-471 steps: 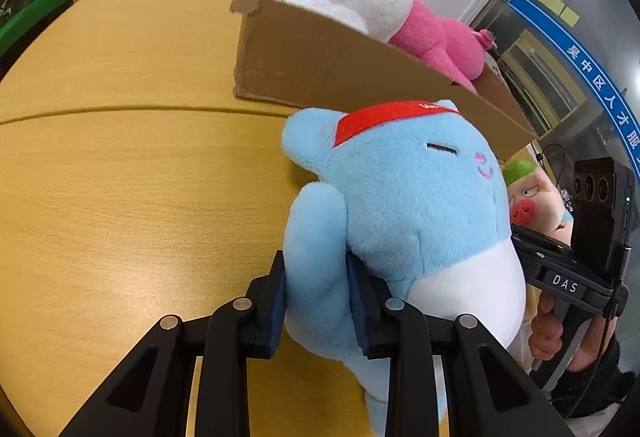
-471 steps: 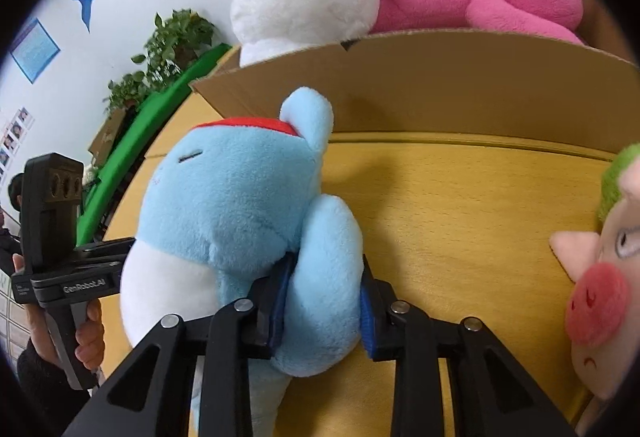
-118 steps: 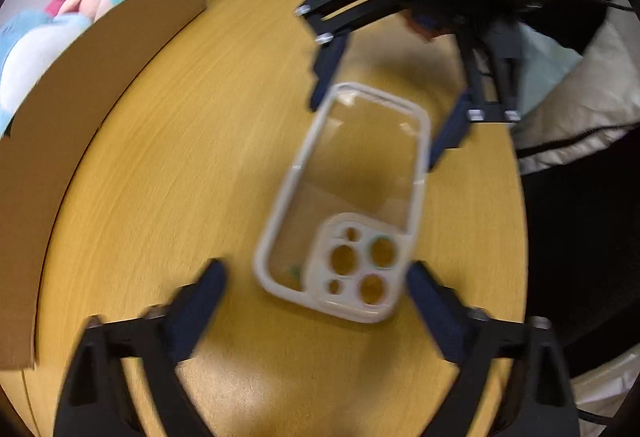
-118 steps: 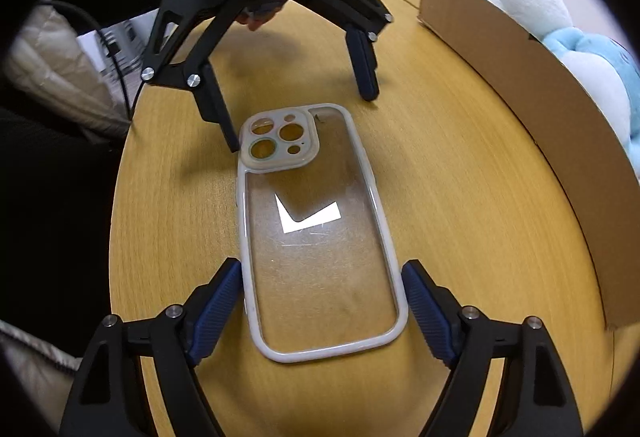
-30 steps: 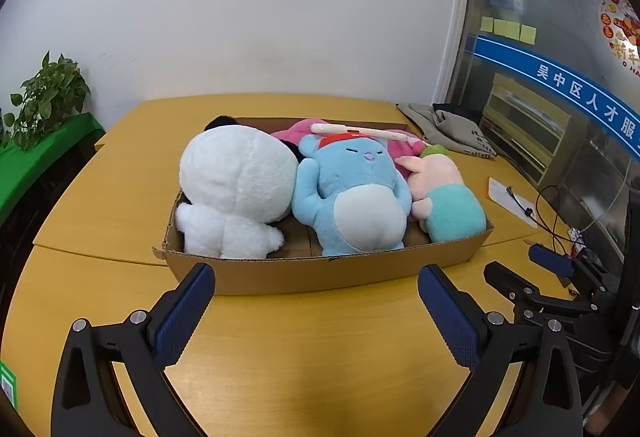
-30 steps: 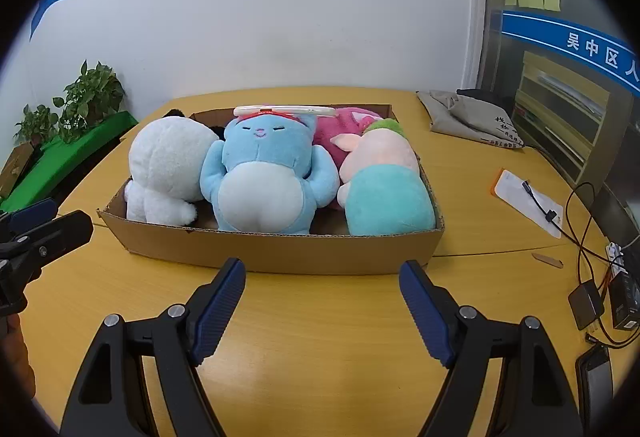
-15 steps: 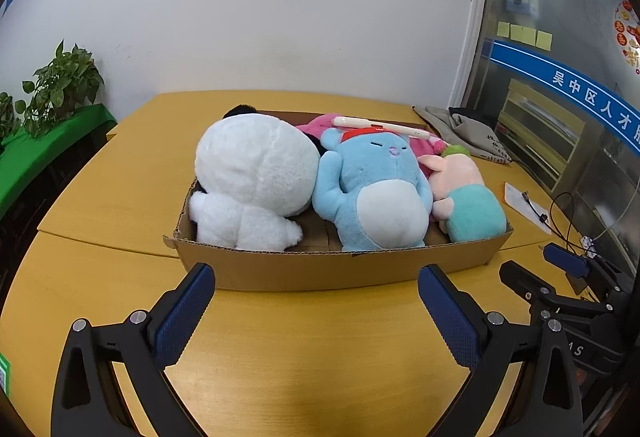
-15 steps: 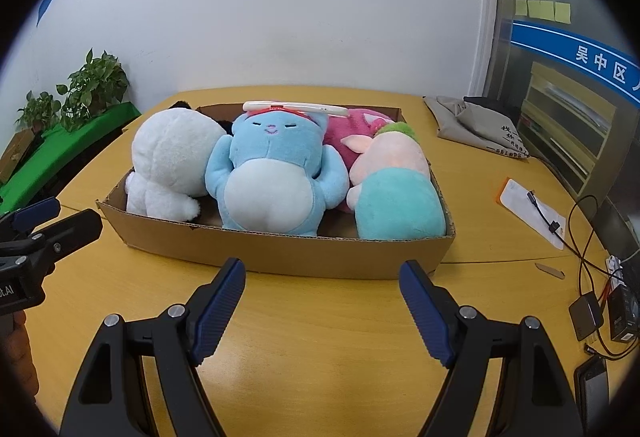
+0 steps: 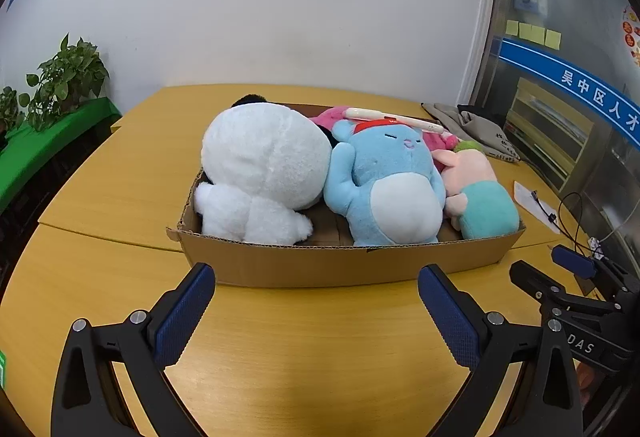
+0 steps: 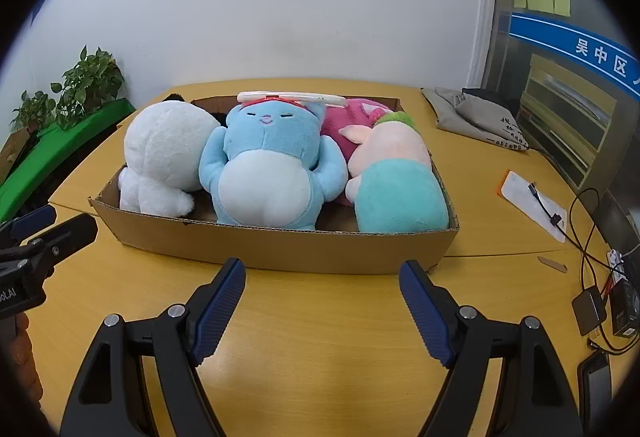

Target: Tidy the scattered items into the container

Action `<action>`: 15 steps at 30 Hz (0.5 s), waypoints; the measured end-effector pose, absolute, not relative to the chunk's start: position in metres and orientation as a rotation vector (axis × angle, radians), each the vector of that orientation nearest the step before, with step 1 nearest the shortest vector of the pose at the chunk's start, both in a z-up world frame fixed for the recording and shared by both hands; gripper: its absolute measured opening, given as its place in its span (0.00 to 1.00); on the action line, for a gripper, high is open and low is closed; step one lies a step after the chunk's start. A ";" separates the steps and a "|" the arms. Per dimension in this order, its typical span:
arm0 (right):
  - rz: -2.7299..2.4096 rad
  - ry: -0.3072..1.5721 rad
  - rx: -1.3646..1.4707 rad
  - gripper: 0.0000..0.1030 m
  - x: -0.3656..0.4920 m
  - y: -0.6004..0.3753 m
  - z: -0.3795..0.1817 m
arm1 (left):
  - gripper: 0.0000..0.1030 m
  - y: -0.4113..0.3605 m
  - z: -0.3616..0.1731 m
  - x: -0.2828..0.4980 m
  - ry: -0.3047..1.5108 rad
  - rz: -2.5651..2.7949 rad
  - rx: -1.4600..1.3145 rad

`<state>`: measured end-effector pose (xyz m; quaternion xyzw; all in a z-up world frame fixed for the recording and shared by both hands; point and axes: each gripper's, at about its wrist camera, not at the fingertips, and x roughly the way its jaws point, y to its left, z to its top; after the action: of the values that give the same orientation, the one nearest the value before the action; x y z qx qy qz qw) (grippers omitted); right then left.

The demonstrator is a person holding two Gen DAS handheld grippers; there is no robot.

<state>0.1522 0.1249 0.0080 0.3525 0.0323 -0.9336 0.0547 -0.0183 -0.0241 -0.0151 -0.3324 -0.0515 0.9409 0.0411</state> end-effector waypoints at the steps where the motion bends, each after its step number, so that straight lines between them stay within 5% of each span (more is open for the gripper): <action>1: -2.835 0.098 1.072 0.77 0.152 0.125 0.008 | 1.00 -0.024 -0.016 -0.019 -0.161 2.887 -1.019; 15: -2.837 0.087 1.084 0.77 0.147 0.127 0.001 | 1.00 -0.024 -0.023 -0.021 -0.175 2.848 -1.055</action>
<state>0.1466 0.1270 0.0008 0.3562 0.0286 -0.9325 0.0515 -0.0207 -0.0236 -0.0235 -0.3462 -0.0575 0.9351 0.0497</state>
